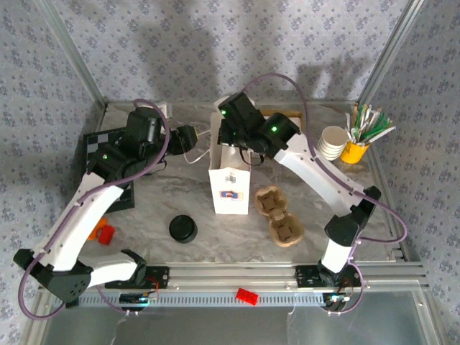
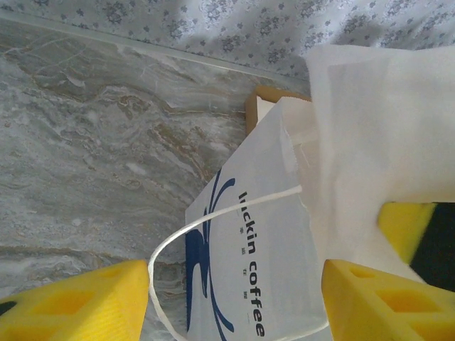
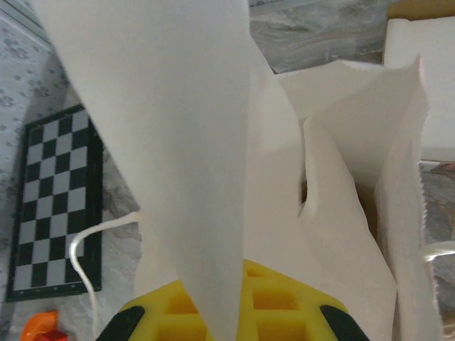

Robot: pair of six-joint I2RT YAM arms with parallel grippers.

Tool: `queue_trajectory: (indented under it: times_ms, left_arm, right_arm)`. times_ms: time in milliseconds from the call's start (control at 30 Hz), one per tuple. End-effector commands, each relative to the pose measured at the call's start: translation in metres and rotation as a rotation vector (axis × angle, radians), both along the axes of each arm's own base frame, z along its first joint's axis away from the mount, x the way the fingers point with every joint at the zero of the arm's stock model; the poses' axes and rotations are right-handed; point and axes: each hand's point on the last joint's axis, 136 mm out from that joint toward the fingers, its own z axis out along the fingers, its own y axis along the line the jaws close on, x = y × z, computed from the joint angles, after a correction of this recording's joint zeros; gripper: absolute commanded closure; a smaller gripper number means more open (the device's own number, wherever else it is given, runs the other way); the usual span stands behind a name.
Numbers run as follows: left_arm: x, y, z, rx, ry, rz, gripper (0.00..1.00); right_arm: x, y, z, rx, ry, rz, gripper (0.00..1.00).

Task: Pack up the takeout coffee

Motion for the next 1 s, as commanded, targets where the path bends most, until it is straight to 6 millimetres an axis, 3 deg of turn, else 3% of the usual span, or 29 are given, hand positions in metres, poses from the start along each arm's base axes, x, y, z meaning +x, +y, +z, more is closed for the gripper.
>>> queue_trajectory:
  times_ms: [0,67,200,267,367,567,833,967]
  left_arm:
    - [-0.001,-0.001,0.01,-0.049,-0.021,-0.007,0.35]
    - [-0.001,-0.001,0.008,-0.048,-0.015,-0.009,0.35]
    - [0.0,-0.001,0.009,-0.054,-0.016,-0.01,0.35]
    - [0.001,-0.001,0.009,-0.053,-0.016,-0.009,0.35]
    - [0.001,0.0,0.011,-0.06,-0.02,-0.004,0.35]
    - [0.001,0.003,0.013,-0.06,-0.025,0.004,0.35]
    - [0.003,0.005,0.012,-0.063,-0.026,0.007,0.34]
    - [0.004,0.003,0.011,-0.065,-0.021,0.002,0.34]
  right_arm:
    - [-0.006,-0.007,0.003,-0.068,-0.022,-0.017,0.96]
    - [-0.009,-0.008,0.005,-0.093,-0.037,-0.011,0.81]
    - [-0.015,-0.009,0.022,-0.123,-0.095,0.014,0.63]
    - [-0.016,-0.01,0.028,-0.144,-0.12,0.028,0.56]
    - [-0.012,-0.011,0.019,-0.171,-0.075,0.052,0.52]
    - [0.004,-0.003,0.008,-0.231,-0.03,0.125,0.53]
    - [0.008,-0.016,-0.019,-0.334,0.072,0.114,0.77]
    - [0.004,-0.02,-0.032,-0.367,0.109,0.122,0.8]
